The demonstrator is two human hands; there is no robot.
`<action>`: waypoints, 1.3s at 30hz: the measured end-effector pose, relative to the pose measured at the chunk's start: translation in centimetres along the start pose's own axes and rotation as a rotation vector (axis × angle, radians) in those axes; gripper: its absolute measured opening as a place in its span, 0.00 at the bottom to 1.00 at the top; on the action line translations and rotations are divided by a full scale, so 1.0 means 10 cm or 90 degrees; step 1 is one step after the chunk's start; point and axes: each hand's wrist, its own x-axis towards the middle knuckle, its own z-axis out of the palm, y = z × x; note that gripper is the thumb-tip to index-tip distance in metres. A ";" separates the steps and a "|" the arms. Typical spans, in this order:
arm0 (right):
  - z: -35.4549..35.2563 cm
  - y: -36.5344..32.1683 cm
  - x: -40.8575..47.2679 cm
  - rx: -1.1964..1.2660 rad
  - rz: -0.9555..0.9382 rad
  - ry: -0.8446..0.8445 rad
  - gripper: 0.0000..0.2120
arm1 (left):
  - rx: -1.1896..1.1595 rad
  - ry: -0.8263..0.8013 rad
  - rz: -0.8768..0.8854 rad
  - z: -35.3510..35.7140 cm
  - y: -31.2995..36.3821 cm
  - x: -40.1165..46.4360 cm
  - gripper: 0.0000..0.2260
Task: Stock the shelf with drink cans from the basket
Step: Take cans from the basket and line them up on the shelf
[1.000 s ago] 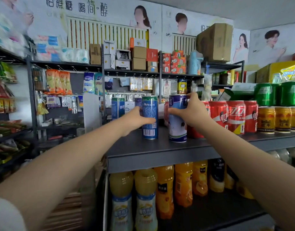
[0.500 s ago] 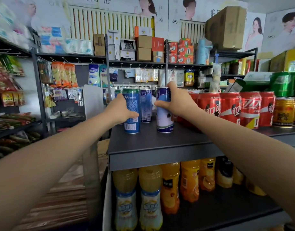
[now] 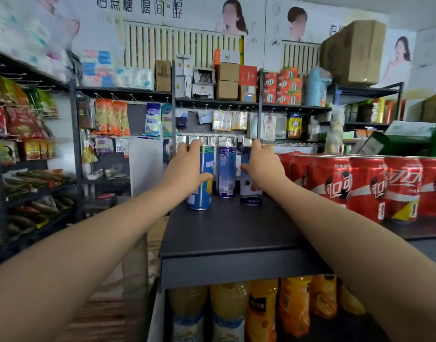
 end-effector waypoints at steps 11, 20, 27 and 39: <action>0.26 0.05 0.40 0.025 0.010 -0.043 0.27 | -0.129 0.045 -0.027 0.09 -0.15 0.02 0.30; 0.37 0.15 0.44 0.280 0.088 -0.119 0.37 | -0.225 -0.004 -0.092 0.04 -0.21 0.00 0.37; 0.44 -0.03 0.36 0.298 0.053 -0.145 0.24 | -0.258 -0.029 -0.167 -0.06 -0.35 0.02 0.37; 0.54 -0.09 0.40 0.263 0.024 -0.137 0.32 | -0.259 0.015 -0.124 0.17 -0.38 -0.18 0.32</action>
